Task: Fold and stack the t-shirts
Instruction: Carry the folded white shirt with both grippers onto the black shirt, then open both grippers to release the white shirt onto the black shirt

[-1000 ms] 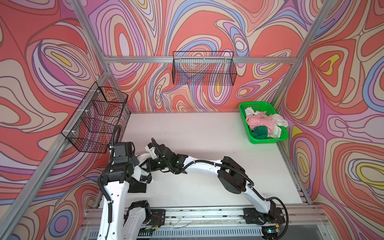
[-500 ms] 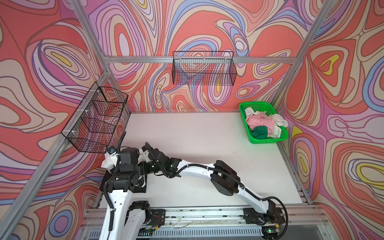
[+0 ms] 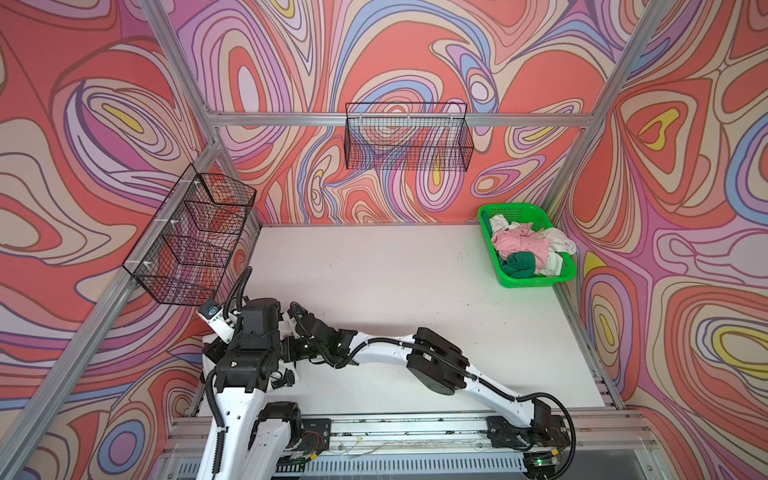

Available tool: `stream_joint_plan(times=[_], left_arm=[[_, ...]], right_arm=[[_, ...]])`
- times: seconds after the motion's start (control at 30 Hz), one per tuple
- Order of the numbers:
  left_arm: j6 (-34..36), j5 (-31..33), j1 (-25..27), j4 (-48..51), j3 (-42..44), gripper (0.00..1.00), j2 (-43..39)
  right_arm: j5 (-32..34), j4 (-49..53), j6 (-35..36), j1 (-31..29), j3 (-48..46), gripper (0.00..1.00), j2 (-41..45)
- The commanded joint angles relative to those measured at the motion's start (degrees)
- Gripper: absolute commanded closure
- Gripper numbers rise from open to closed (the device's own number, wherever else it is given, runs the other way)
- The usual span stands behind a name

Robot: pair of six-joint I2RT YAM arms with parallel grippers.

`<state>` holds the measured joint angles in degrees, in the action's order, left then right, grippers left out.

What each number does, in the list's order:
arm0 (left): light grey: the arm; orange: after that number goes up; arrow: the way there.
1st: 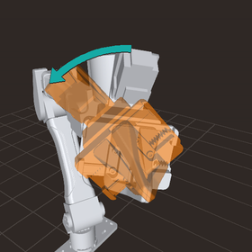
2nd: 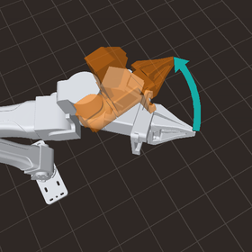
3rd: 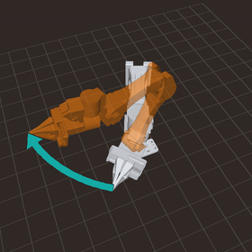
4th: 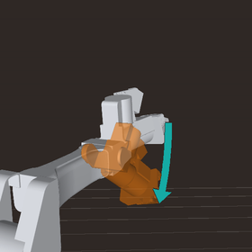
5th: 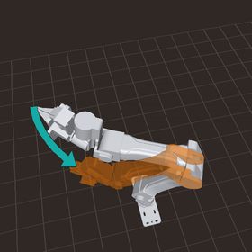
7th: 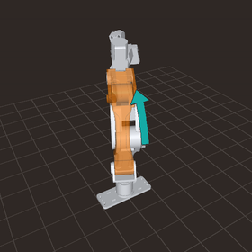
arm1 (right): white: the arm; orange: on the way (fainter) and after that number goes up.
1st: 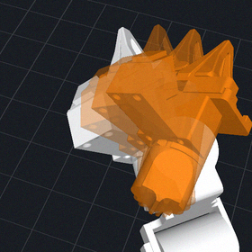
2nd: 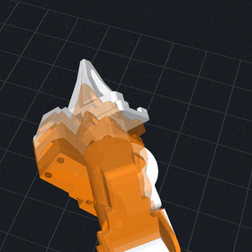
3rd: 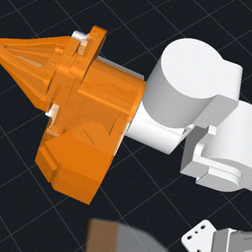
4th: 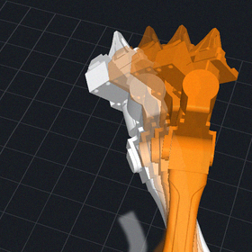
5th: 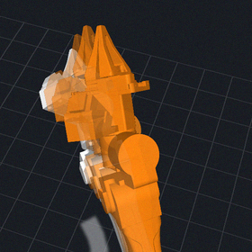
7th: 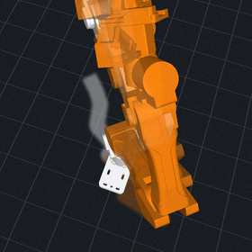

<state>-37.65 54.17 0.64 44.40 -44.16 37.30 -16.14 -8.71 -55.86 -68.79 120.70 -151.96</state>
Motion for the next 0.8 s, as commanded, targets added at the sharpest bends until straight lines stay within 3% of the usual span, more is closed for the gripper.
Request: stream_joint_plan(times=[0.0,0.17,0.27,0.3,0.43,0.57,0.67,0.77], left_arm=[[-3.69,3.56,0.85,4.69,-2.27,0.13,-1.35],[0.04,-3.98,0.85,4.12,-4.23,0.06,0.20],[1.95,-8.92,0.85,3.92,-4.84,0.01,0.14],[2.61,-10.81,0.85,3.85,-4.88,0.00,-0.02],[5.22,-17.83,1.33,3.13,-5.18,0.00,-0.04],[6.77,-23.84,1.72,1.79,-5.25,0.00,-0.53],[7.66,-28.63,1.98,1.35,-5.80,0.00,-0.95],[9.37,-34.43,2.83,0.74,-5.37,0.00,-1.09]], right_arm=[[1.61,-1.96,-1.86,-0.74,-1.26,1.00,-0.95],[2.73,-2.45,-3.79,-1.78,-1.68,1.00,-1.11],[4.82,-5.09,-3.95,-1.70,-6.45,1.00,2.25],[6.11,-5.30,-3.40,-1.74,-8.19,0.95,3.93],[8.83,-4.75,-0.65,-1.36,-12.99,0.55,10.00],[12.01,-2.45,3.73,-0.16,-16.81,0.29,17.33],[13.41,1.76,7.46,0.59,-17.47,0.20,22.10],[20.80,5.54,12.73,0.66,-22.73,0.17,30.77]])
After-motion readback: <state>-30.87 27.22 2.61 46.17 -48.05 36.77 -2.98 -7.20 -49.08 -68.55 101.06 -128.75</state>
